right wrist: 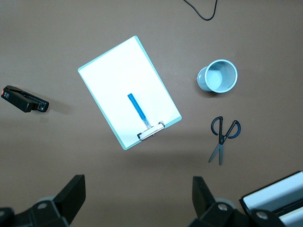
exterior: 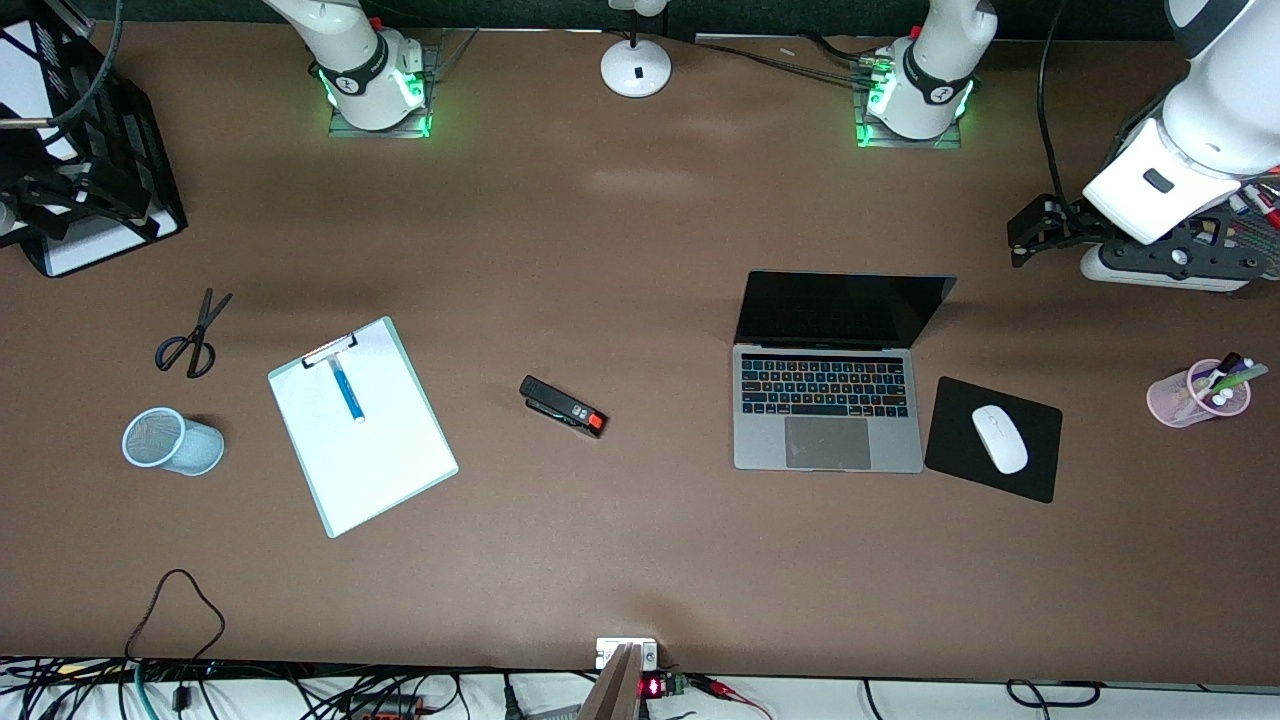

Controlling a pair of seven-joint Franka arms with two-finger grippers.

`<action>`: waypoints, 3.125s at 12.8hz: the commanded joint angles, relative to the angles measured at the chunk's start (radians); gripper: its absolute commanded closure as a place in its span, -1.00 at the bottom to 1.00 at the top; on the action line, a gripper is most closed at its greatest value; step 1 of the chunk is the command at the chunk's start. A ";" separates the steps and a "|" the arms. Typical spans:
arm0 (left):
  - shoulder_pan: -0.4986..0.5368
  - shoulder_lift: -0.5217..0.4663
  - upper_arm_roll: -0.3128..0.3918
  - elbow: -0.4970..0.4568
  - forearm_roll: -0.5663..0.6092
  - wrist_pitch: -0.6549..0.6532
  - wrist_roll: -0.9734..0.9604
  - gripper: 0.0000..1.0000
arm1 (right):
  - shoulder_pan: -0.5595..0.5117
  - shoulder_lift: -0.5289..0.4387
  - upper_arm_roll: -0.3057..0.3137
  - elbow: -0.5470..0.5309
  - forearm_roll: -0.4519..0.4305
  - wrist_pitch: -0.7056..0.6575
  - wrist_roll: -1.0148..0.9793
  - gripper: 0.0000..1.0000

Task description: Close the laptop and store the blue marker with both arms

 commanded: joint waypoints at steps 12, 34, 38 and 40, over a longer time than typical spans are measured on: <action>0.003 0.023 -0.004 0.027 0.011 -0.027 0.012 -1.00 | 0.002 0.024 0.005 0.004 0.001 -0.017 -0.003 -1.00; 0.000 -0.119 -0.192 -0.440 -0.139 0.111 -0.150 0.91 | 0.046 0.323 0.010 -0.170 -0.008 0.326 -0.397 -1.00; 0.002 -0.116 -0.245 -0.565 -0.139 0.286 -0.178 0.91 | 0.046 0.401 0.010 -0.173 -0.008 0.414 -0.524 -1.00; 0.002 -0.110 -0.245 -0.614 -0.139 0.379 -0.178 0.92 | 0.046 0.440 0.010 -0.173 -0.008 0.437 -0.553 -1.00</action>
